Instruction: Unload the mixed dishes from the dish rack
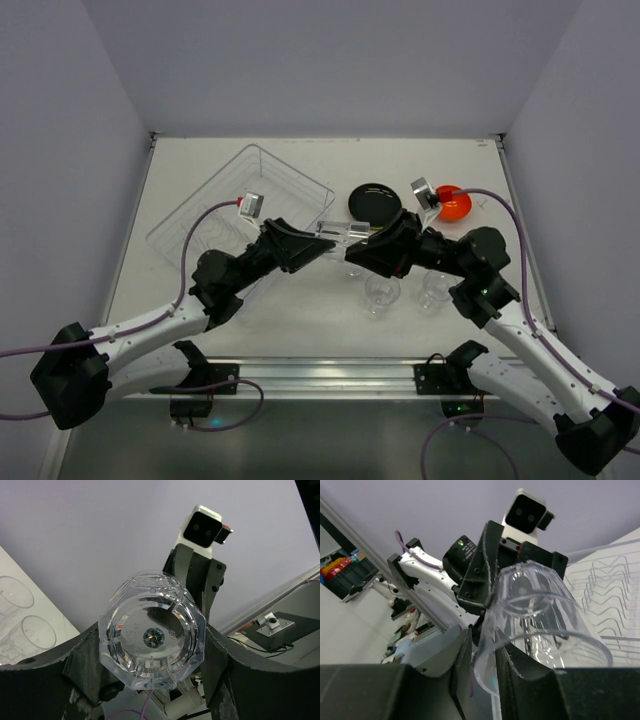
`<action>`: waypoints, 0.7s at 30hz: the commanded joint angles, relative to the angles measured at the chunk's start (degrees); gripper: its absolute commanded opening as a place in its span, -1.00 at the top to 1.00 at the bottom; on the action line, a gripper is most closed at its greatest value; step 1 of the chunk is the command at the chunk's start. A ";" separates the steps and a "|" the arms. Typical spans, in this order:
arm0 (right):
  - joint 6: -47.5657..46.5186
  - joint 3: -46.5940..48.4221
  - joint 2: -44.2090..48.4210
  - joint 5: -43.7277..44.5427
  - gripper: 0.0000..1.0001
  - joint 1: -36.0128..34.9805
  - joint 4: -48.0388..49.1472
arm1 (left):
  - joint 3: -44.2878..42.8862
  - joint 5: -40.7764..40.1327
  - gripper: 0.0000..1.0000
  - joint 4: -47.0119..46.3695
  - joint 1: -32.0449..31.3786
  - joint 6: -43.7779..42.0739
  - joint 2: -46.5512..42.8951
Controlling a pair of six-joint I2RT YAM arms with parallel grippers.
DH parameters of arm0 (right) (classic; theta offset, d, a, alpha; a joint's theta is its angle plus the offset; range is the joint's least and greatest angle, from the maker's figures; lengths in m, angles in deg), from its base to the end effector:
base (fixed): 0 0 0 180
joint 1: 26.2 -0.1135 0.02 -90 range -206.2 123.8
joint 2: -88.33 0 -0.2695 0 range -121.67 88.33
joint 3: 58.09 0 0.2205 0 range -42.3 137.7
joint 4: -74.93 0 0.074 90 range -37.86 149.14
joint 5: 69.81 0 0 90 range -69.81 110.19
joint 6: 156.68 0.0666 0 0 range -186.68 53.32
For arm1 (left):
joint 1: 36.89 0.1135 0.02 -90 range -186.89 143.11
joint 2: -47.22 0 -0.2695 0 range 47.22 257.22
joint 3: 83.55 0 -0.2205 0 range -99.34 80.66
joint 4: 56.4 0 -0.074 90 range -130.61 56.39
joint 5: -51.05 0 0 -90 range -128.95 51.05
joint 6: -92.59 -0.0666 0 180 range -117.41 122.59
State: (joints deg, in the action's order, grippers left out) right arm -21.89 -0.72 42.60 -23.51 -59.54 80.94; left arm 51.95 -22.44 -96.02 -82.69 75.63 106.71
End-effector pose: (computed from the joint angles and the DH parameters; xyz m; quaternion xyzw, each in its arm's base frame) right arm 0.1119 0.1287 0.3880 -0.2443 0.5751 0.6427 0.4433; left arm 0.1408 -0.1720 0.3461 -0.0084 0.5479 -0.7565 0.3570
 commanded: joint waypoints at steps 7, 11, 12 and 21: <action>-5.32 1.57 0.03 0.28 1.00 -1.64 6.24 | -1.17 -3.50 0.59 2.76 -0.78 -4.21 -2.78; -10.86 3.15 4.33 7.39 1.00 -1.64 -7.18 | -5.64 -11.19 -1.00 23.97 -0.78 -13.77 -7.53; -13.22 4.02 5.73 9.32 1.00 -1.72 -10.78 | -7.74 -14.37 -1.00 30.65 -0.78 -16.49 -8.58; -25.89 20.10 -4.69 34.62 1.00 -13.73 -48.32 | -27.00 -55.86 -1.00 89.84 -0.69 -31.45 -20.72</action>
State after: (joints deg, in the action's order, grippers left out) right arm -40.75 13.80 42.42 -2.57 -67.28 47.02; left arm 30.93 -58.94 -30.10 -83.45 50.95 88.37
